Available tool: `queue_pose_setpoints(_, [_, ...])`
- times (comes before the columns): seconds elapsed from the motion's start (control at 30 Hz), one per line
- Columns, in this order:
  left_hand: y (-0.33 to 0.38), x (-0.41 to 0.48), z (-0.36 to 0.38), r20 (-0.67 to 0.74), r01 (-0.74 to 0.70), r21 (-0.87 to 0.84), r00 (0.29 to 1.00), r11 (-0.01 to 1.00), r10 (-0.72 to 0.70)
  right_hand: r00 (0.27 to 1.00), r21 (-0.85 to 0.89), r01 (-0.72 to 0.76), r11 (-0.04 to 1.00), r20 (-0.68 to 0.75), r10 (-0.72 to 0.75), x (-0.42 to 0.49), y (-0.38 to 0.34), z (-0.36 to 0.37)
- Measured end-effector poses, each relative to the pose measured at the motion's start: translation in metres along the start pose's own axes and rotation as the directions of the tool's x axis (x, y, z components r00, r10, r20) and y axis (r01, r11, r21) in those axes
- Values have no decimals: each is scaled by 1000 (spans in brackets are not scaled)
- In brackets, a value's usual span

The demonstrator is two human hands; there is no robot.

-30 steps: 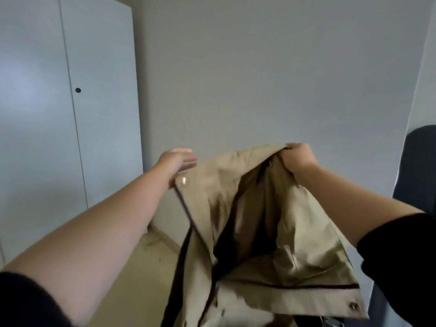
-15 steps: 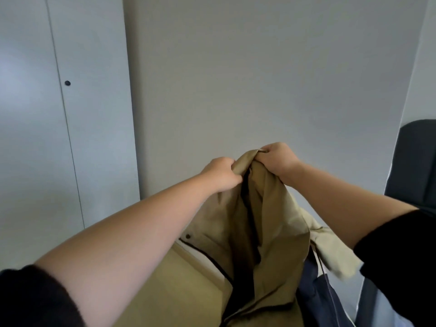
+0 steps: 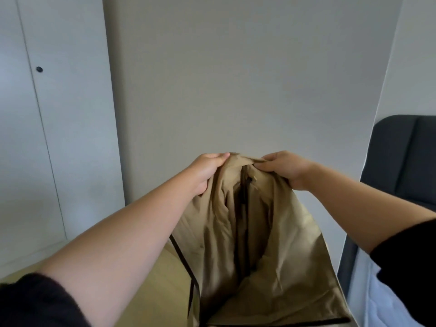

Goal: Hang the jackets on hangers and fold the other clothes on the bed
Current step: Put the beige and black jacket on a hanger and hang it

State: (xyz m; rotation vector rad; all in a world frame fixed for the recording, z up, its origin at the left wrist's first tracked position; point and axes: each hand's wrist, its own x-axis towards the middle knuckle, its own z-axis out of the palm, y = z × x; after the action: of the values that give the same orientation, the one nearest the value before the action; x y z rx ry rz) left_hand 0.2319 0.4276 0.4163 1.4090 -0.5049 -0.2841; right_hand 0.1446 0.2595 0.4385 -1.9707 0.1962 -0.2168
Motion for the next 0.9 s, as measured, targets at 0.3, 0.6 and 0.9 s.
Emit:
queue_pose_setpoints(0.3, [-14,2,-18,30,101,162,994,982,-107,997,159,-26,987,-74,38,-10,29,9])
queue_pose_setpoints(0.6, [-25,-23,-14,376,-533,797,806,284,457,977,302,54,952,-215,13,-2,22,29])
queue_pose_setpoints(0.9, [-47,-8,10,352,-275,712,936,646,11,994,328,10,945,-108,27,-13,24,29])
